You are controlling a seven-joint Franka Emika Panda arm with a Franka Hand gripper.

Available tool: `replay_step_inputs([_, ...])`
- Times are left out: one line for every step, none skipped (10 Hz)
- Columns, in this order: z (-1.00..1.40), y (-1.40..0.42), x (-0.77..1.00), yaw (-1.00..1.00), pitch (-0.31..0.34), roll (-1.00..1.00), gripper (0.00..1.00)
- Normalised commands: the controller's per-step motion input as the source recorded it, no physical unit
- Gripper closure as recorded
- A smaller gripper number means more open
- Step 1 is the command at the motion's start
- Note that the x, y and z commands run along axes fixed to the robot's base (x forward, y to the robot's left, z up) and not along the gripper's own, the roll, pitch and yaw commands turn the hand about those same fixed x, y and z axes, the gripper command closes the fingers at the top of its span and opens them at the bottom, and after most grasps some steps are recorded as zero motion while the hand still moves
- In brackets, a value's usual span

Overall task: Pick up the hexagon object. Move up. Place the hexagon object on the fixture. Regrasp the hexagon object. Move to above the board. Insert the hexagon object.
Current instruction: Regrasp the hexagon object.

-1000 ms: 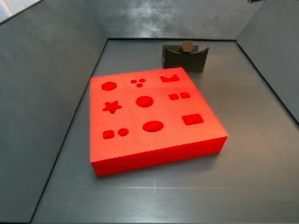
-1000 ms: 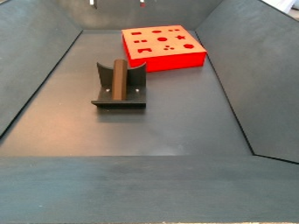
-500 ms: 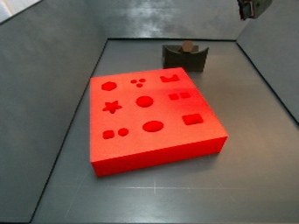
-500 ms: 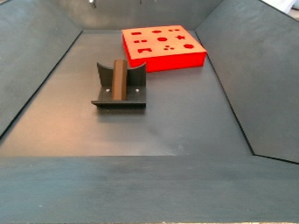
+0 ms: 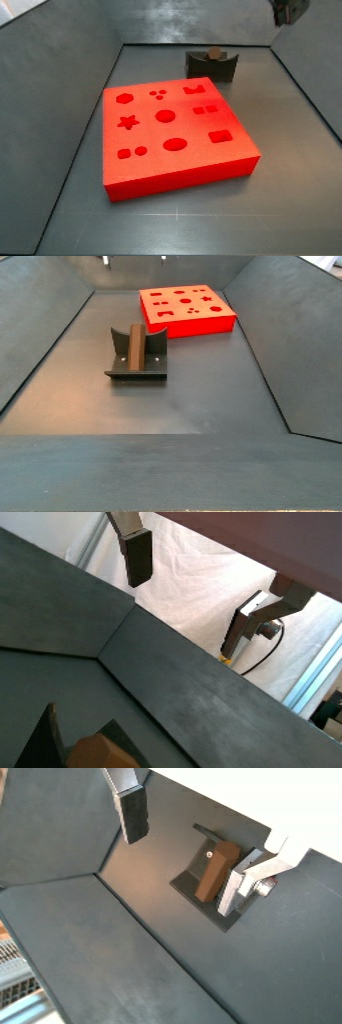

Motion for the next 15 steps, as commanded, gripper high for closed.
replay_step_inputs([-1.00,0.06,0.06,0.17,-0.077,0.10,0.00])
replay_step_inputs([-1.00,0.06,0.07,0.12,-0.110,0.09,0.00])
replay_step_inputs([-1.00,0.05,0.07,0.09,-0.120,0.08,0.00])
replay_step_inputs([-1.00,0.05,0.08,0.05,-0.123,0.07,0.00])
replay_step_inputs([-1.00,0.04,0.08,0.02,-0.123,0.06,0.00])
replay_step_inputs([-1.00,0.04,0.09,-0.01,-0.106,0.06,0.00])
replay_step_inputs([-1.00,0.03,0.10,-0.02,-0.089,0.06,0.00])
replay_step_inputs([-1.00,0.03,0.10,-0.03,-0.068,0.06,0.00])
replay_step_inputs([-1.00,0.02,0.11,-0.04,-0.045,0.06,0.00])
replay_step_inputs([-0.86,0.02,0.10,-0.03,-0.019,0.05,0.00])
replay_step_inputs([-0.72,0.01,0.09,-0.03,0.002,0.06,0.00])
replay_step_inputs([-0.63,0.00,0.09,-0.01,0.010,0.06,0.00])
replay_step_inputs([-0.46,0.00,0.08,0.01,0.014,0.06,0.00])
replay_step_inputs([-0.29,0.00,0.07,0.03,0.016,0.05,0.00])
replay_step_inputs([-0.20,-0.01,0.04,0.04,0.026,0.05,0.00])
